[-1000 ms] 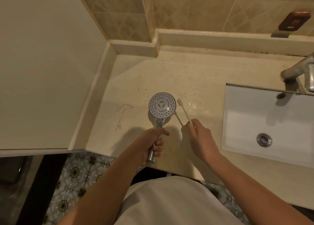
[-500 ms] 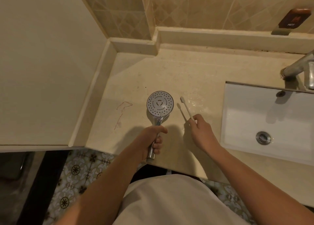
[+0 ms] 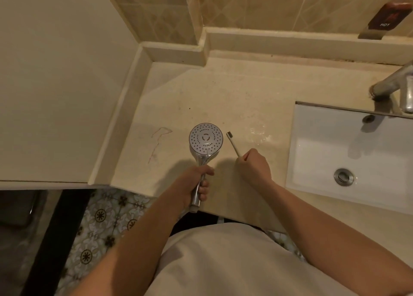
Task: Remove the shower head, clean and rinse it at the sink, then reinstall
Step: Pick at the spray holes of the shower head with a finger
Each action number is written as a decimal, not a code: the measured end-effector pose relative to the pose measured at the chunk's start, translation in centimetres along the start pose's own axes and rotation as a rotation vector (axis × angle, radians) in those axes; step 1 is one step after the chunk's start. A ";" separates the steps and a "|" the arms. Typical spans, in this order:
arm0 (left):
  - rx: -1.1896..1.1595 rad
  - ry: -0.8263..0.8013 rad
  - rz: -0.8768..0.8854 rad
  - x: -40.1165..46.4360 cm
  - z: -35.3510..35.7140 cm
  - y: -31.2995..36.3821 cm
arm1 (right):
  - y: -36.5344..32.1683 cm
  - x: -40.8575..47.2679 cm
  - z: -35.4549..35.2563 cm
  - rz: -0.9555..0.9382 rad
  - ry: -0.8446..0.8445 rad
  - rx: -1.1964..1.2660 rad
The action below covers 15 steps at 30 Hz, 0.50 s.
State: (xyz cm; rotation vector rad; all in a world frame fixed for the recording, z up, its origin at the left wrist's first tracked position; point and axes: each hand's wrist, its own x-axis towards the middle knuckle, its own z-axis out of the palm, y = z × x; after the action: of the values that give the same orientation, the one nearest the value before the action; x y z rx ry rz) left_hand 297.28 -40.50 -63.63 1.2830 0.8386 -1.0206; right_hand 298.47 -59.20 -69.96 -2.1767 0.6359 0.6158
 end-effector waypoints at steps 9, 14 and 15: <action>-0.067 0.018 0.014 0.3 -0.3 -1.3 | -1.4 1.3 1.0 -0.110 -0.035 -0.200; -0.096 0.011 -0.009 1.0 0.2 -2.2 | -1.6 1.2 1.6 -0.141 -0.047 -0.218; -0.101 0.011 -0.009 1.0 0.3 -2.4 | -1.6 1.1 1.6 -0.151 -0.047 -0.221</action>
State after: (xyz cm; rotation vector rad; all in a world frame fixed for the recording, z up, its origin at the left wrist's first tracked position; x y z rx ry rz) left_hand 295.41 -40.90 -65.36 1.2009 0.8939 -0.9673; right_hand 299.99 -57.26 -70.71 -2.3813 0.3887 0.6801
